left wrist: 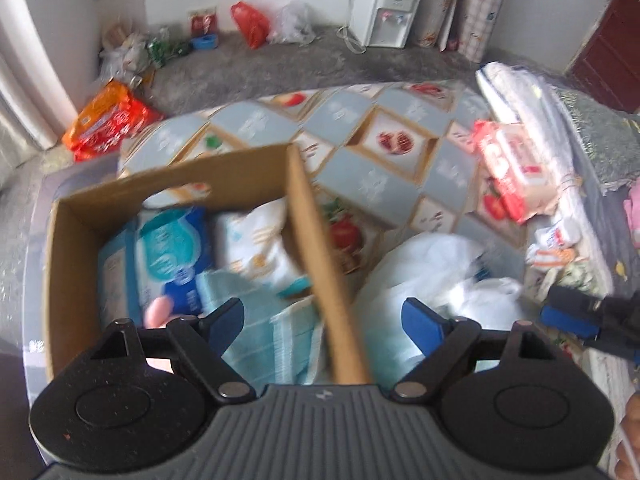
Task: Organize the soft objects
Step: 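Move both tools back toward the green scrunchie and striped cloth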
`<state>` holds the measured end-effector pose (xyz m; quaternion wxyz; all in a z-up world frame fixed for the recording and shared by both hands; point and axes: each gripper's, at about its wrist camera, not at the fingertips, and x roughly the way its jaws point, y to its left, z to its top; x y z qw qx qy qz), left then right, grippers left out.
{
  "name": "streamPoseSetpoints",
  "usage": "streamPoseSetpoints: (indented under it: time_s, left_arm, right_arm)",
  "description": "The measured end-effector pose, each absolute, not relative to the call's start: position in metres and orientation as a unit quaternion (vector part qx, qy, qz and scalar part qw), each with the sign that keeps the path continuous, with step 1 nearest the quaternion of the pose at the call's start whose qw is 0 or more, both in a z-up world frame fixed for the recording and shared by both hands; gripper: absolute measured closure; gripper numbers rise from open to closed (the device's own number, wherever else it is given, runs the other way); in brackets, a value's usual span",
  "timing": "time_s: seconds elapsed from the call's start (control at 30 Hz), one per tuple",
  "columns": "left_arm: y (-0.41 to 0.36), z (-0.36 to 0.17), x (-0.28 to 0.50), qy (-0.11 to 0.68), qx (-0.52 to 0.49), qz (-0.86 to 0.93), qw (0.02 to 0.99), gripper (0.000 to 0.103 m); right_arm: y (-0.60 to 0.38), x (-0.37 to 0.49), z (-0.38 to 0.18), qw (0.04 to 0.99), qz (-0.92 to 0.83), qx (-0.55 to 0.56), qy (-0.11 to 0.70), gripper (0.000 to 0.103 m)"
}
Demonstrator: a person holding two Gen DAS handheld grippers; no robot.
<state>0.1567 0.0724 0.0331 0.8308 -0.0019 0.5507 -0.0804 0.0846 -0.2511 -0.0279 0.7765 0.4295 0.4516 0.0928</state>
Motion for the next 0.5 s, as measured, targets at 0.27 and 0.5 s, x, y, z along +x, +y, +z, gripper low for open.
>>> streamPoseSetpoints:
  time_s: [0.27, 0.5]
  left_arm:
    - [-0.019, 0.032, 0.163, 0.542, 0.01, -0.124, 0.831, 0.016]
    - [-0.109, 0.009, 0.17, 0.535, 0.042, -0.153, 0.83, 0.016]
  right_arm:
    - [-0.351, 0.054, -0.044, 0.778, 0.012, 0.412, 0.474, 0.05]
    - [-0.421, 0.066, -0.073, 0.768, -0.032, 0.421, 0.482, 0.05]
